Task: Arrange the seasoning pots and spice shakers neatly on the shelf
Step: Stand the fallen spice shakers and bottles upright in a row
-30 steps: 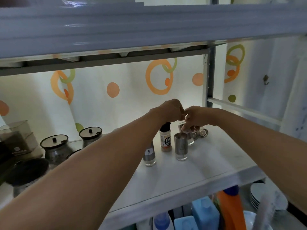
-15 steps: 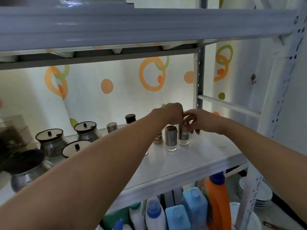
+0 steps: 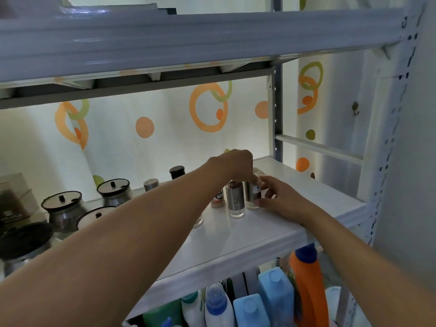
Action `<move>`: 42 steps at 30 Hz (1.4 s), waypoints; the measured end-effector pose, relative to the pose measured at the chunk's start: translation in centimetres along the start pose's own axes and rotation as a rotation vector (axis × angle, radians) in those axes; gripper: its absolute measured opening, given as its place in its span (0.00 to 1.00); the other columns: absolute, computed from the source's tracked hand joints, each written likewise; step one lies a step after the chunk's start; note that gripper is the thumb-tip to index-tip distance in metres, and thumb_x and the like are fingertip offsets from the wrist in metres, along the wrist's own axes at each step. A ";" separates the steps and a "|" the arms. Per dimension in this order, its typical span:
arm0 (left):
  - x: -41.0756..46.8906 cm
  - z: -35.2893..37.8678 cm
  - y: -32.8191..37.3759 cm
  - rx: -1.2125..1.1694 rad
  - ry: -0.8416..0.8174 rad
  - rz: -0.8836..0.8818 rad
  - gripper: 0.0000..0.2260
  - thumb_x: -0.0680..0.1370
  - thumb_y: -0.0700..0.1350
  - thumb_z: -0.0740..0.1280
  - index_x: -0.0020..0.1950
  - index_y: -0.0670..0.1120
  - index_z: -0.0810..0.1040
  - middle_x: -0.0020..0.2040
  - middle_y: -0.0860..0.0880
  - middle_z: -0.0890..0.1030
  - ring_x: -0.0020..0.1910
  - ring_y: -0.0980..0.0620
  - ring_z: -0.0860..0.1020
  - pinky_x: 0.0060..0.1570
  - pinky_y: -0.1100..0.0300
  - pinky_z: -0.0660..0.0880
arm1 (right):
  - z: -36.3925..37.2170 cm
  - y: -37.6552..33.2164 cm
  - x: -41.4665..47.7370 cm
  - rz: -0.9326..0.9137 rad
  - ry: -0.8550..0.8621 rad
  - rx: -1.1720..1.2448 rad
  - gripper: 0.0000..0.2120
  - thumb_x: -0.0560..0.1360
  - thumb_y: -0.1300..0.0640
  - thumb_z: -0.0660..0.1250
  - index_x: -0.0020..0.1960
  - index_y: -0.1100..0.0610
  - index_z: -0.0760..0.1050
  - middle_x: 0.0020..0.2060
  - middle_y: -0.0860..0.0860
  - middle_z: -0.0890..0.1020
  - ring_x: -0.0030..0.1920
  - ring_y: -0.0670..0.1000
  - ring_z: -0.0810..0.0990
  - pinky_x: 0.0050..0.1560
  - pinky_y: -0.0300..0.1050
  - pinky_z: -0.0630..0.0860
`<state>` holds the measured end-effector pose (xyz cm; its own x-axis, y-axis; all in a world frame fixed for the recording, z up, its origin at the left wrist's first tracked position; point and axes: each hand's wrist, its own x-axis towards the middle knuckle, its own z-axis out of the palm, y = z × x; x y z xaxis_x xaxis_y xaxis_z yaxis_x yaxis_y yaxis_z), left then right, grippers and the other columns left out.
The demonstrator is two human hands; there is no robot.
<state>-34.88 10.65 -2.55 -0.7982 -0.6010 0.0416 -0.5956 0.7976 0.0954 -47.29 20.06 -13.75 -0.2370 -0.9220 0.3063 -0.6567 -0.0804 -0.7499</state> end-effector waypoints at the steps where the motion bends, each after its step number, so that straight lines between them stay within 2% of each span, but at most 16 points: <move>1: 0.0 0.1 0.1 -0.003 0.001 0.002 0.16 0.72 0.55 0.73 0.49 0.42 0.82 0.37 0.48 0.80 0.40 0.48 0.78 0.38 0.57 0.74 | 0.1 0.1 0.0 -0.015 -0.008 -0.010 0.25 0.74 0.51 0.71 0.70 0.45 0.68 0.53 0.42 0.78 0.48 0.49 0.78 0.48 0.37 0.74; 3: -0.1 0.1 0.1 -0.005 -0.003 0.002 0.16 0.71 0.54 0.73 0.48 0.42 0.83 0.39 0.46 0.82 0.40 0.47 0.79 0.39 0.56 0.75 | 0.0 0.2 0.0 -0.016 -0.004 -0.005 0.22 0.75 0.50 0.71 0.67 0.45 0.71 0.52 0.40 0.78 0.48 0.48 0.78 0.49 0.37 0.74; 5: 0.0 -0.2 0.0 -0.003 -0.014 0.002 0.17 0.70 0.55 0.74 0.48 0.43 0.84 0.44 0.44 0.85 0.44 0.47 0.81 0.45 0.54 0.78 | 0.0 0.3 0.2 -0.009 0.003 -0.011 0.20 0.75 0.49 0.70 0.65 0.45 0.72 0.52 0.40 0.78 0.48 0.48 0.78 0.49 0.39 0.75; 8: -0.1 -0.5 -0.1 0.011 -0.033 0.018 0.15 0.70 0.54 0.74 0.49 0.44 0.84 0.46 0.46 0.85 0.49 0.46 0.82 0.48 0.53 0.78 | 0.2 0.4 0.3 -0.001 -0.003 -0.032 0.21 0.75 0.50 0.71 0.66 0.47 0.72 0.53 0.41 0.78 0.48 0.48 0.78 0.49 0.39 0.75; 15: -0.4 -0.6 0.0 0.010 -0.037 0.040 0.16 0.70 0.53 0.75 0.51 0.45 0.85 0.49 0.46 0.85 0.50 0.47 0.81 0.53 0.51 0.79 | 0.2 0.3 0.3 0.007 0.004 -0.046 0.23 0.74 0.50 0.71 0.67 0.47 0.71 0.51 0.39 0.77 0.47 0.48 0.78 0.48 0.38 0.75; 19: -0.6 -0.5 -0.1 -0.014 -0.030 0.049 0.15 0.71 0.52 0.75 0.53 0.45 0.84 0.47 0.47 0.85 0.46 0.49 0.80 0.49 0.54 0.77 | 0.2 0.2 0.3 0.008 -0.001 -0.067 0.22 0.74 0.49 0.72 0.65 0.46 0.71 0.52 0.40 0.77 0.46 0.48 0.79 0.50 0.40 0.77; 23: -0.8 -0.4 -0.2 -0.061 -0.046 0.055 0.15 0.73 0.52 0.73 0.53 0.44 0.84 0.48 0.46 0.84 0.45 0.48 0.79 0.47 0.55 0.76 | 0.2 0.1 0.3 0.017 -0.007 -0.062 0.21 0.74 0.49 0.71 0.65 0.46 0.71 0.52 0.41 0.77 0.46 0.47 0.79 0.50 0.40 0.77; 25: -0.9 -1.0 -0.4 -0.141 -0.054 0.057 0.14 0.75 0.51 0.70 0.53 0.43 0.84 0.46 0.46 0.83 0.41 0.51 0.76 0.42 0.58 0.73 | 0.2 -0.1 0.2 0.027 -0.006 -0.065 0.22 0.74 0.46 0.71 0.65 0.45 0.70 0.52 0.41 0.77 0.47 0.46 0.78 0.52 0.40 0.76; 26: -0.9 -1.5 -0.5 -0.187 -0.028 0.056 0.13 0.77 0.50 0.69 0.53 0.41 0.84 0.46 0.46 0.83 0.40 0.52 0.75 0.41 0.59 0.72 | 0.1 -0.3 0.1 0.027 -0.002 -0.050 0.22 0.73 0.45 0.71 0.66 0.45 0.70 0.52 0.41 0.77 0.48 0.46 0.78 0.52 0.41 0.76; 28: -0.9 -2.9 -1.2 -0.281 0.063 0.034 0.12 0.78 0.46 0.67 0.54 0.39 0.83 0.50 0.44 0.84 0.45 0.51 0.77 0.48 0.57 0.74 | -0.2 -0.8 -0.3 0.033 0.005 0.026 0.21 0.74 0.42 0.68 0.65 0.43 0.69 0.51 0.39 0.77 0.49 0.46 0.78 0.49 0.38 0.74; 31: -0.6 -4.8 -2.6 -0.437 0.118 -0.025 0.10 0.78 0.37 0.65 0.56 0.36 0.82 0.52 0.43 0.84 0.47 0.51 0.79 0.54 0.55 0.76 | -1.2 -1.2 0.0 0.080 0.099 0.143 0.21 0.74 0.36 0.60 0.62 0.46 0.72 0.47 0.42 0.79 0.45 0.46 0.78 0.45 0.35 0.72; 34: 0.3 -5.3 -2.8 -0.462 0.108 -0.059 0.11 0.79 0.35 0.62 0.59 0.34 0.80 0.56 0.40 0.83 0.47 0.48 0.81 0.45 0.61 0.77 | -2.9 -0.9 2.6 0.182 0.250 0.193 0.16 0.78 0.46 0.65 0.58 0.56 0.78 0.45 0.51 0.83 0.38 0.49 0.76 0.42 0.42 0.73; 36: 1.5 -4.5 -2.2 -0.475 0.087 -0.111 0.12 0.80 0.36 0.61 0.61 0.34 0.78 0.58 0.40 0.82 0.51 0.46 0.81 0.45 0.63 0.76 | -4.2 -1.0 5.1 0.266 0.254 0.105 0.11 0.77 0.53 0.68 0.54 0.59 0.79 0.42 0.53 0.83 0.35 0.49 0.75 0.37 0.42 0.72; 38: 3.1 -3.4 -1.5 -0.516 0.060 -0.171 0.13 0.80 0.37 0.60 0.62 0.35 0.77 0.60 0.40 0.81 0.46 0.48 0.80 0.46 0.61 0.77 | -5.2 -1.5 7.3 0.344 0.183 -0.043 0.10 0.76 0.54 0.69 0.51 0.62 0.79 0.41 0.55 0.84 0.33 0.50 0.75 0.33 0.41 0.71; 40: 4.4 -2.4 -0.7 -0.554 0.035 -0.213 0.14 0.81 0.38 0.59 0.63 0.34 0.75 0.60 0.39 0.81 0.37 0.49 0.78 0.42 0.61 0.77 | -5.6 -1.7 9.0 0.425 0.106 -0.203 0.13 0.76 0.53 0.69 0.48 0.64 0.79 0.43 0.58 0.84 0.32 0.51 0.75 0.32 0.42 0.71; 42: 5.6 -1.6 -0.3 -0.593 0.017 -0.234 0.14 0.82 0.39 0.58 0.63 0.34 0.74 0.60 0.38 0.80 0.33 0.51 0.76 0.39 0.61 0.76 | -5.4 -1.8 10.2 0.470 0.066 -0.291 0.13 0.75 0.53 0.70 0.42 0.64 0.77 0.41 0.59 0.84 0.31 0.52 0.75 0.30 0.41 0.71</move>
<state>-38.97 6.97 -0.77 -0.6486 -0.7604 -0.0319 -0.5987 0.4840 0.6382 -52.37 12.85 -6.15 -0.5900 -0.8071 0.0212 -0.6382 0.4501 -0.6246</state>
